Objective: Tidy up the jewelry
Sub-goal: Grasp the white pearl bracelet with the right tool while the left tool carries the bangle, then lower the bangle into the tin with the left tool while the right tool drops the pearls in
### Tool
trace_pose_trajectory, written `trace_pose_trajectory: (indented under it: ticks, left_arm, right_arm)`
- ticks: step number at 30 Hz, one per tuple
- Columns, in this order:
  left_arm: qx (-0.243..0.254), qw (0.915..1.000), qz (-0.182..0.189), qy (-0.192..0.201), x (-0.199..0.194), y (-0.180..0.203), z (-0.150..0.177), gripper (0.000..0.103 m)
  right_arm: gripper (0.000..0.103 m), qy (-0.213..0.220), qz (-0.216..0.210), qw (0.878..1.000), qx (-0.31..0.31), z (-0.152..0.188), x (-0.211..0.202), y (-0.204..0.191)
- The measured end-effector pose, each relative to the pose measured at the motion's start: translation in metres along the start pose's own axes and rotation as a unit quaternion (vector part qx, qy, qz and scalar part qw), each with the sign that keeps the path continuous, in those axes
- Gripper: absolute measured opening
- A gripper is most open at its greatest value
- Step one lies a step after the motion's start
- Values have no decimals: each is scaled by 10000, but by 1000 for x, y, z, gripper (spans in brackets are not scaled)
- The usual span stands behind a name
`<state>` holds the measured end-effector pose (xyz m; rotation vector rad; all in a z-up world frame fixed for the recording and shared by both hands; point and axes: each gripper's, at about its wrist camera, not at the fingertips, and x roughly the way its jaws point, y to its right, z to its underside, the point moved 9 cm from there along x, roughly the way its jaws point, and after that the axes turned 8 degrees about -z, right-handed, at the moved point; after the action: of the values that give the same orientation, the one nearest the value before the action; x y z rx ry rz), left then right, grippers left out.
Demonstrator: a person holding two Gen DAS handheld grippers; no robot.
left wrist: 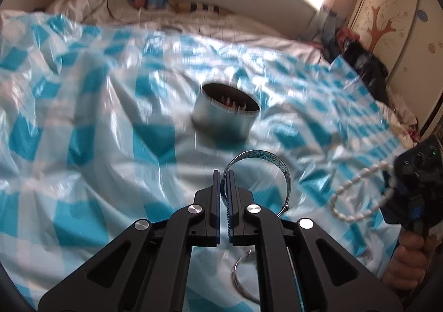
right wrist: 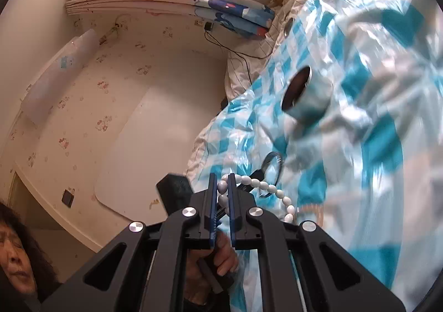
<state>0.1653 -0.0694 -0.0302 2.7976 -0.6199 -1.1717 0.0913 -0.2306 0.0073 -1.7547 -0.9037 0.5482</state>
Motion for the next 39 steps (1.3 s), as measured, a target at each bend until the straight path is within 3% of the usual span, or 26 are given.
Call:
trace_pose_trajectory:
  ticks: [8, 28, 39]
  left_arm:
    - [20, 9986, -38, 526, 2, -1, -49, 3]
    - [157, 9984, -34, 539, 53, 14, -97, 3]
    - [171, 9989, -113, 410, 81, 11, -109, 3]
  right_arm:
    - [8, 11, 151, 9994, -305, -67, 16, 3]
    - [8, 346, 253, 9991, -61, -138, 43, 53]
    - [8, 328, 340, 9989, -11, -157, 55, 72]
